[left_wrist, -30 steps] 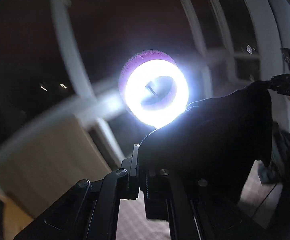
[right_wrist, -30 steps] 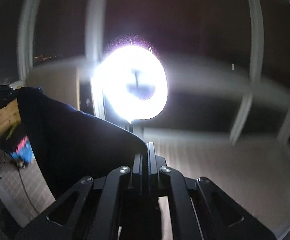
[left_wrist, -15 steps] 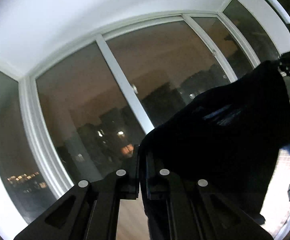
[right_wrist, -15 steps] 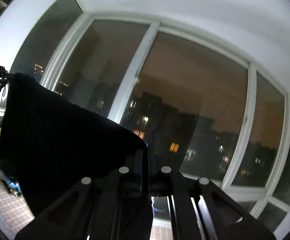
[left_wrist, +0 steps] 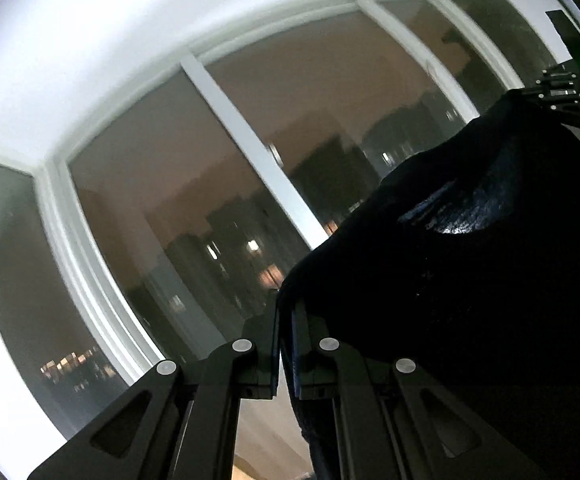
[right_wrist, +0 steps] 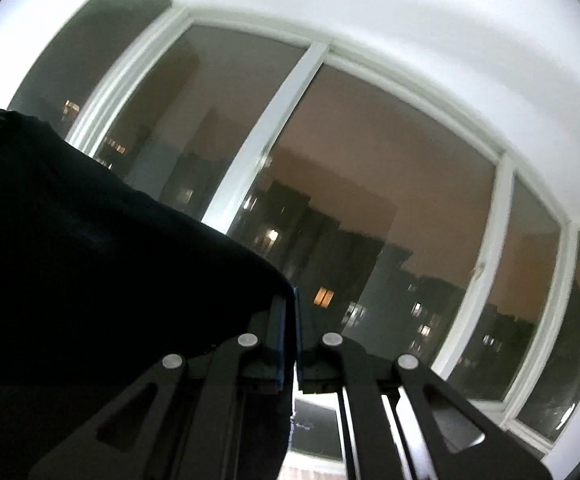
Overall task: Fold clothes
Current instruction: 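Lift the navy garment high with both tools, holding it spread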
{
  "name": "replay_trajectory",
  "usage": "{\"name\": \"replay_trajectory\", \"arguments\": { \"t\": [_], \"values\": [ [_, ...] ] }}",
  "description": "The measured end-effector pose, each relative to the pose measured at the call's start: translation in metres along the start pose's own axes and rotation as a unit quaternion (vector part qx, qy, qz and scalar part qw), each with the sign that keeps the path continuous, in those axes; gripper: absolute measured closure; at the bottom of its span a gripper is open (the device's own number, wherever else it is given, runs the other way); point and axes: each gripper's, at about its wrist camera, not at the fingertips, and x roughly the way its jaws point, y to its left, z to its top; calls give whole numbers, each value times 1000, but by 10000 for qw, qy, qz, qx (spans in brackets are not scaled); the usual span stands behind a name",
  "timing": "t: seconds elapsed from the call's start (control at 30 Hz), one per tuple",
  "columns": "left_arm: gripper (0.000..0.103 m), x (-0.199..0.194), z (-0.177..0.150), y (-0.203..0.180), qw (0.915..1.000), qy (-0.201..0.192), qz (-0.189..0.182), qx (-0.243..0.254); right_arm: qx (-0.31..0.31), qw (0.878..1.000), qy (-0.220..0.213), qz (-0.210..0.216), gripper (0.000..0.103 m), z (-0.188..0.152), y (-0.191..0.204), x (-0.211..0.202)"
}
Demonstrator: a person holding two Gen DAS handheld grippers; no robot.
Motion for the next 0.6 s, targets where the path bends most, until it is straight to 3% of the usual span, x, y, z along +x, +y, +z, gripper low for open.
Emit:
{"name": "replay_trajectory", "arguments": {
  "t": [0.2,0.3,0.6],
  "values": [
    [99,107,-53,-27,9951,897,-413,-36,64,9960,800,392,100,-53,44,83],
    [99,128,-65,-34,9929,1047,-557,-33,150,9918,1123,596,100,-73,60,113],
    [99,64,-50,-13,9937,557,-977,29,407,9919,1148,369,100,-50,29,28]
  ]
}}
